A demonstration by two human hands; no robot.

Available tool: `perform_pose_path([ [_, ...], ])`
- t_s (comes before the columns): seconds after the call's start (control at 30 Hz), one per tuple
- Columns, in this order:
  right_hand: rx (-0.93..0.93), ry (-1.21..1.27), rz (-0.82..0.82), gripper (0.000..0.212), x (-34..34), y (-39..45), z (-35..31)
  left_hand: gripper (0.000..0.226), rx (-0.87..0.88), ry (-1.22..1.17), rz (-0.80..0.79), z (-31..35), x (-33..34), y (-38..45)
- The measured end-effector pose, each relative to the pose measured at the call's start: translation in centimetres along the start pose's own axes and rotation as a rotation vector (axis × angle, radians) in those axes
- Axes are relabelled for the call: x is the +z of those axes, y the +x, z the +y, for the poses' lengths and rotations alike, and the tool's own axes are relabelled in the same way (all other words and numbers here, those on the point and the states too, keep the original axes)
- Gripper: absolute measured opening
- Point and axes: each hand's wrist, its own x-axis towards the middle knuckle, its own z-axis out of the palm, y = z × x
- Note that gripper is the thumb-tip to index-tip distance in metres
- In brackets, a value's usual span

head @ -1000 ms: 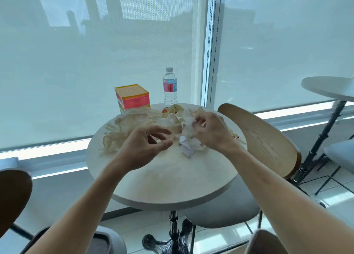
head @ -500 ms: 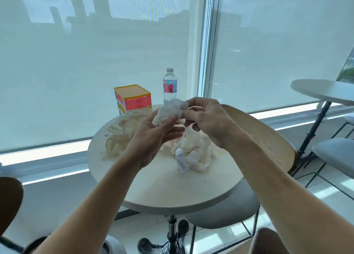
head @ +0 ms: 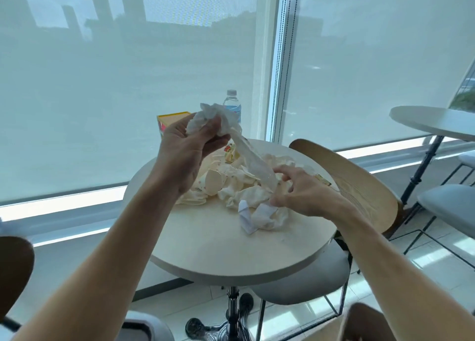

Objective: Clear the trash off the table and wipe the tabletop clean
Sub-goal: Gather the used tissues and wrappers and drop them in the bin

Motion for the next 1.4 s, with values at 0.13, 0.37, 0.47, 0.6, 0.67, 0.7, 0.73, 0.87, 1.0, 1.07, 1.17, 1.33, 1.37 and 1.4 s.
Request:
perform_pose_path([
  [0.13, 0.015, 0.001, 0.007, 0.082, 0.8, 0.1, 0.6, 0.008, 0.058, 0.008, -0.011, 1.4, -0.1, -0.1],
  [0.37, -0.022, -0.076, 0.124, 0.066, 1.4, 0.9, 0.3, 0.009, 0.147, 0.095, 0.005, 3.2, -0.2, -1.1],
  [0.47, -0.113, -0.043, 0.195, 0.045, 1.8, 1.1, -0.5, 0.006, 0.146, 0.135, -0.010, 3.1, -0.4, -1.3],
  [0.6, -0.231, 0.196, 0.300, 0.011, 1.3, 1.0, -2.1, 0.014, 0.122, 0.234, -0.006, 1.9, -0.9, -1.5],
  [0.67, -0.260, 0.344, 0.294, 0.012, 0.4, 0.7, -3.2, 0.009, 0.120, 0.327, 0.007, 1.0, -1.1, -1.6],
  [0.7, -0.266, 0.410, 0.280, 0.014, 0.0, 0.5, -3.8, 0.003, 0.114, 0.363, 0.011, 0.6, -1.0, -1.6],
  [0.73, -0.267, 0.481, 0.258, 0.015, -0.4, 0.3, -4.4, 0.005, 0.115, 0.401, 0.012, 0.2, -0.9, -1.7],
  [0.87, -0.261, 0.754, 0.137, 0.014, -1.7, -0.2, -6.5, 0.014, 0.103, 0.491, -0.058, -0.9, -0.3, -2.1],
  [1.0, -0.278, 0.932, -0.015, 0.019, -2.3, -0.4, -7.1, 0.019, 0.067, 0.426, -0.107, -1.1, 0.3, -2.3],
  [1.07, -0.290, 0.945, -0.095, 0.023, -2.6, -0.6, -6.9, 0.022, 0.050, 0.343, -0.110, -0.9, 0.5, -2.3],
  [1.17, -0.283, 0.939, -0.110, 0.035, -2.8, -0.7, -6.0, 0.011, 0.083, 0.309, -0.087, -0.8, 0.5, -2.3],
  [1.33, -0.158, 0.339, 0.109, 0.033, -1.6, 0.3, -3.0, 0.010, 0.134, 0.273, -0.024, -0.3, 0.1, -2.0],
  [1.37, -0.133, 0.178, 0.114, 0.034, -1.0, 0.7, -2.3, 0.010, 0.145, 0.266, -0.016, -0.1, 0.0, -2.0],
  [1.4, -0.113, 0.046, 0.120, 0.035, -0.3, 1.1, -1.6, 0.010, 0.155, 0.261, -0.011, 0.1, -0.1, -2.0],
])
